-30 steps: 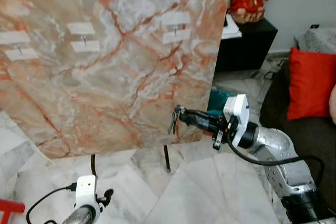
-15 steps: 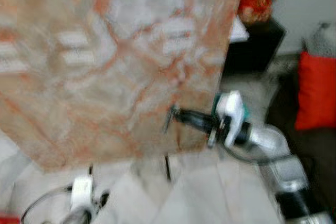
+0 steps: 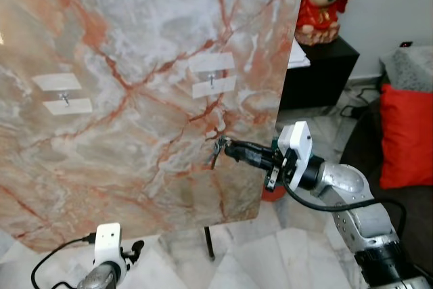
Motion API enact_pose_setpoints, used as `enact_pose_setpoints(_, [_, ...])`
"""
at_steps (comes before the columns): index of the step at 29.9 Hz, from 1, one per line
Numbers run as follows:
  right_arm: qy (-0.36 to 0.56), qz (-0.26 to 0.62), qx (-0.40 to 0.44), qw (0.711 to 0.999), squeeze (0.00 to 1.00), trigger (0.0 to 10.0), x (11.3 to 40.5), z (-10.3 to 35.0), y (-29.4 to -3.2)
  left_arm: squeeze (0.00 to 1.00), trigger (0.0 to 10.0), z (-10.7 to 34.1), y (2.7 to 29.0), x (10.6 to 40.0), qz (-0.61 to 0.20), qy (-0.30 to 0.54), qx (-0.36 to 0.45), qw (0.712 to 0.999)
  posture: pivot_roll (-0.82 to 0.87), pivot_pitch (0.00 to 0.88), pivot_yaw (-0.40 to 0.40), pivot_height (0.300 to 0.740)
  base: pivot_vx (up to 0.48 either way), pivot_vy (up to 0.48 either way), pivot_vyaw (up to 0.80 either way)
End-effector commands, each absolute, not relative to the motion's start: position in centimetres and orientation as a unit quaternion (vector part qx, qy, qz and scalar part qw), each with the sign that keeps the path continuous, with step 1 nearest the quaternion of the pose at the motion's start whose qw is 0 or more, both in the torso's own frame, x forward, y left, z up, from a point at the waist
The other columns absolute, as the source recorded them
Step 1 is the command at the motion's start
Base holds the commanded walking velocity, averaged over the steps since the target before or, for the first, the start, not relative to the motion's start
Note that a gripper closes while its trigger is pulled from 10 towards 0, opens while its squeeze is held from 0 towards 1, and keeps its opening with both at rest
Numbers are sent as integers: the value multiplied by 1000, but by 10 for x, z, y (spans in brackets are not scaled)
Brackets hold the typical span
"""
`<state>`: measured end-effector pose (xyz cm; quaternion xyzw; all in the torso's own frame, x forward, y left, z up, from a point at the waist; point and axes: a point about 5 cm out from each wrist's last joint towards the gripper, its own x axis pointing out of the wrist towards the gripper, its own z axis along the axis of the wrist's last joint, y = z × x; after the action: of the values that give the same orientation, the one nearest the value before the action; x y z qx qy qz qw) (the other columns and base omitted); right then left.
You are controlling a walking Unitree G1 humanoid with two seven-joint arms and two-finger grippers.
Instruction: Hang keys on a hook
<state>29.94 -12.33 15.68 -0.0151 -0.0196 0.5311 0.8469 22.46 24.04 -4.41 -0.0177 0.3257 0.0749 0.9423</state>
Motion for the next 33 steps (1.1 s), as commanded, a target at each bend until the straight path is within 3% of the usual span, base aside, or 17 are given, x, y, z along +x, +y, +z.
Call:
enact_pose_setpoints(1, [-30,531,-21,846,0,10000,301,162,-122,0,10000,-47,243,219,88,333,-32,938,42,57,32,740,0,0,0])
enact_pose_setpoints(18, [-22,521,-29,853,0,10000,305,160,-124,0,10000,-46,243,222,83,331,-28,939,44,56,35,740,0,276,0])
enact_pose_setpoints(33, [-16,496,-32,868,0,10000,313,157,-129,0,10000,-46,240,222,74,333,-30,940,45,59,33,740,0,0,0])
